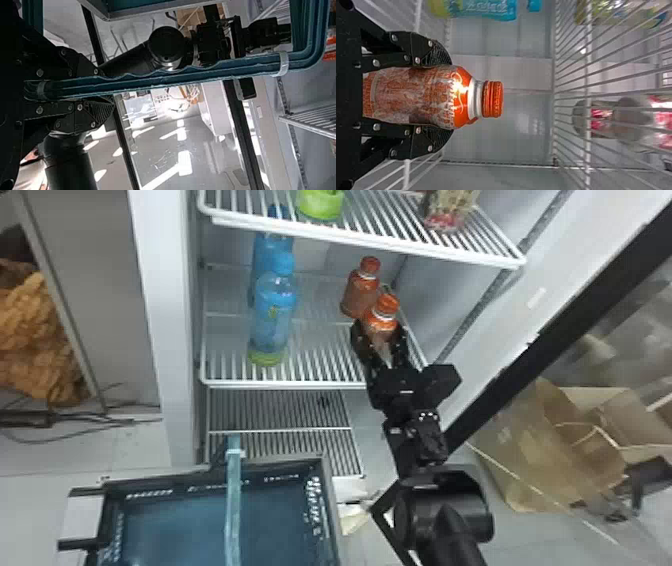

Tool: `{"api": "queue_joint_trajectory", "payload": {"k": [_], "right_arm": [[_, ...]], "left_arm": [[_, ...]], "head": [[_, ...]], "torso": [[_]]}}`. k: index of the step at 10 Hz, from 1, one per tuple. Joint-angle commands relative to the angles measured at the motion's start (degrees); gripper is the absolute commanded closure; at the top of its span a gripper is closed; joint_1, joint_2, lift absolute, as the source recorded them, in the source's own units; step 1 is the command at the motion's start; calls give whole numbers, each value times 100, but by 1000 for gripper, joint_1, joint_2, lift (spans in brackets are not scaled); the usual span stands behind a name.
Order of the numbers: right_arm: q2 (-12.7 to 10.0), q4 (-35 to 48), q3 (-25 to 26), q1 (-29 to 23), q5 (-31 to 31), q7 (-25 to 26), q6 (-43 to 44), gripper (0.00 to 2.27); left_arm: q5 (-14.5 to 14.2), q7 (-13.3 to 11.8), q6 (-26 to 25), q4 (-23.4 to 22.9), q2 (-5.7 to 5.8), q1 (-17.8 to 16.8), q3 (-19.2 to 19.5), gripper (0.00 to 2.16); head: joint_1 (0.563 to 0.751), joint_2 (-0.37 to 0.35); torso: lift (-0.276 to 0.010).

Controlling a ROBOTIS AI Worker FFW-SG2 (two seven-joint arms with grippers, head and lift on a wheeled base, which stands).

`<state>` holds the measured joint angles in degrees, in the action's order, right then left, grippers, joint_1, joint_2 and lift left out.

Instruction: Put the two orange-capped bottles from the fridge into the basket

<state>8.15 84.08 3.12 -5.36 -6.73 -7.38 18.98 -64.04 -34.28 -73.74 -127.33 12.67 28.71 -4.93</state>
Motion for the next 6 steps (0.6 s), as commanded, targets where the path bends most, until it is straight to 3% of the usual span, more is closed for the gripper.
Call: {"api": "queue_joint_trajectory", "payload": {"k": [1,4,6], "right_arm": [[20,487,-38,-237,-126,-9,1,795],[73,1204,-198,-701,-618,-123,-13,795],[125,2048,-358,-1151,-732,-220,-491,794]], "left_arm": [[-6,0,-9,0,7,12,-10,1200],[-6,0,-9,0,-11,-2,2,1200],[-6,0,-9,0,-19,-2,13,1200]], "head": [[695,-350],[695,-350],[695,-350]], "torso": [[-235],[-235],[-235]]}}
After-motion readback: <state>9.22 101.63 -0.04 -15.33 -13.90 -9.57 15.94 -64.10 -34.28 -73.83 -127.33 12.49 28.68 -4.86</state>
